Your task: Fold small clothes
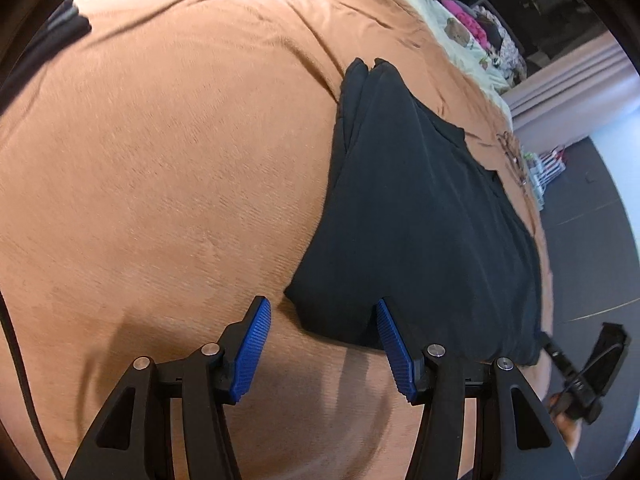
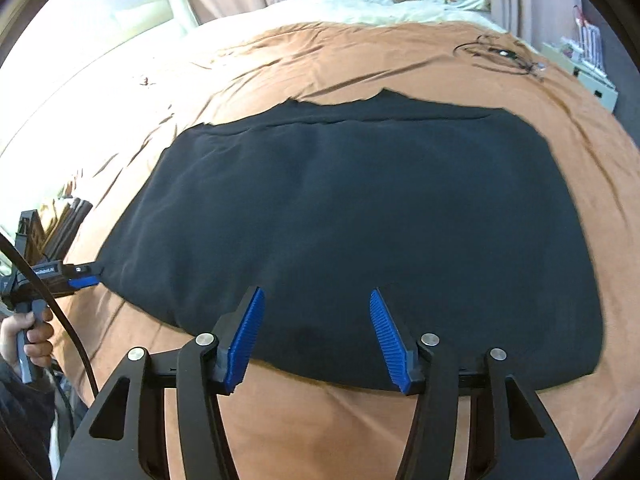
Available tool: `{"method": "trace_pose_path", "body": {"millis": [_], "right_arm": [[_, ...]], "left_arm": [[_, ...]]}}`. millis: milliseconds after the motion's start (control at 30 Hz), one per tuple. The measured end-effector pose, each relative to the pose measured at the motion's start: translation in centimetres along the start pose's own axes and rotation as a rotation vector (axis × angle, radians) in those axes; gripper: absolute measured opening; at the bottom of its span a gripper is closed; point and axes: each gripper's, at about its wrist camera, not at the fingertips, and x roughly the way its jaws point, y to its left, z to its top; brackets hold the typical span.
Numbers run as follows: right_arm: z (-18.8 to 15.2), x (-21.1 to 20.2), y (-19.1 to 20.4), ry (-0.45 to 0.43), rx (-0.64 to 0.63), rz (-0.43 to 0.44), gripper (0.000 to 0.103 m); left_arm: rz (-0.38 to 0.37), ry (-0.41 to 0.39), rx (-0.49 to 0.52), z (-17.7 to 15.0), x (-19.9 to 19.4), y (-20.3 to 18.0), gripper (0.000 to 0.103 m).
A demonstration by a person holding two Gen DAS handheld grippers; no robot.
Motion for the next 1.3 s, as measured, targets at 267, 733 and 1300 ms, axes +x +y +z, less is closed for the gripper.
{"method": "trace_pose_path", "body": {"millis": [267,733,1300], "right_arm": [[1.1,2.6,-1.1,0.019,0.025,0.056,0.027],[-1.6,5.7,1.1,0.064,-0.023,0.06,0.021],[-0.5,5.6,-1.4,0.04,0.083,0.141,0.017]], "left_arm": [[-0.091,0.003,-0.074,-0.2,0.9,-0.1,0.057],[-0.176,-0.069,-0.118,0.2,0.3,-0.3,0.021],[-0.338,-0.156,0.048,4.3,-5.5,-10.3,0.014]]}}
